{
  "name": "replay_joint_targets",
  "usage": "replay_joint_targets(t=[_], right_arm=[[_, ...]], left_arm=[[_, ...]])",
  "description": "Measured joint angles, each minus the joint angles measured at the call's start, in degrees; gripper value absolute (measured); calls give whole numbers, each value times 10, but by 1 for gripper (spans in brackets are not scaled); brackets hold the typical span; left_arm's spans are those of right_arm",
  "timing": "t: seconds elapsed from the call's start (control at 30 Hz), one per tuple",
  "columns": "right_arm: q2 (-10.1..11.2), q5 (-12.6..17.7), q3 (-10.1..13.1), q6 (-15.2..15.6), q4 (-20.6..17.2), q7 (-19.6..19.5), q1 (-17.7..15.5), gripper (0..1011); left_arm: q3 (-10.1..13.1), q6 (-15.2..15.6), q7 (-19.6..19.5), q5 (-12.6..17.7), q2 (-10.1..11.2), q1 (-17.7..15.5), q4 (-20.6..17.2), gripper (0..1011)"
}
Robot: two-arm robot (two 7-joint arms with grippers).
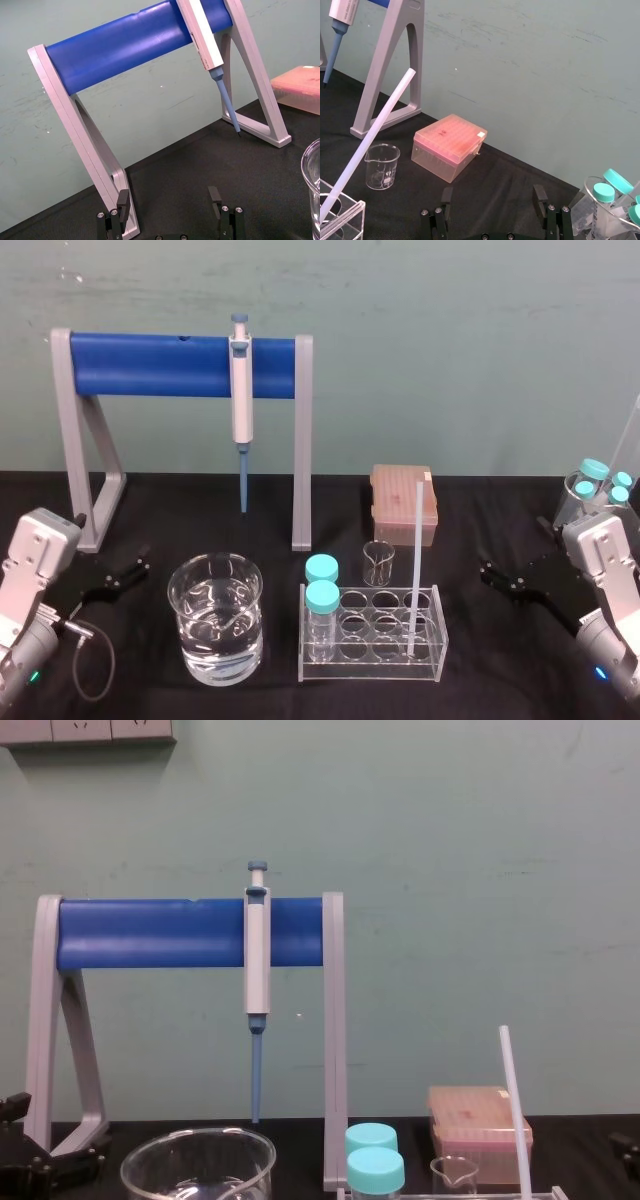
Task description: Pick up the stirring rod with one hand, then place it down.
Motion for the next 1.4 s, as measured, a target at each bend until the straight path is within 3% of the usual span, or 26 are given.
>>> replay_joint_targets(t=[0.8, 1.07, 1.2, 1.4], right_arm=[[0, 0, 0, 0, 0, 0, 0, 1003], [6, 33, 35, 68, -75, -1, -36, 1003], [12, 85, 70, 117, -126, 13, -64, 1003], [17, 149, 110, 171, -168, 44, -86, 1003]], left_arm=[[0, 0, 0, 0, 0, 0, 0, 1005], [0, 0, 0, 0, 0, 0, 0, 1005], [0, 0, 0, 0, 0, 0, 0, 1005], [0, 0, 0, 0, 0, 0, 0, 1005]])
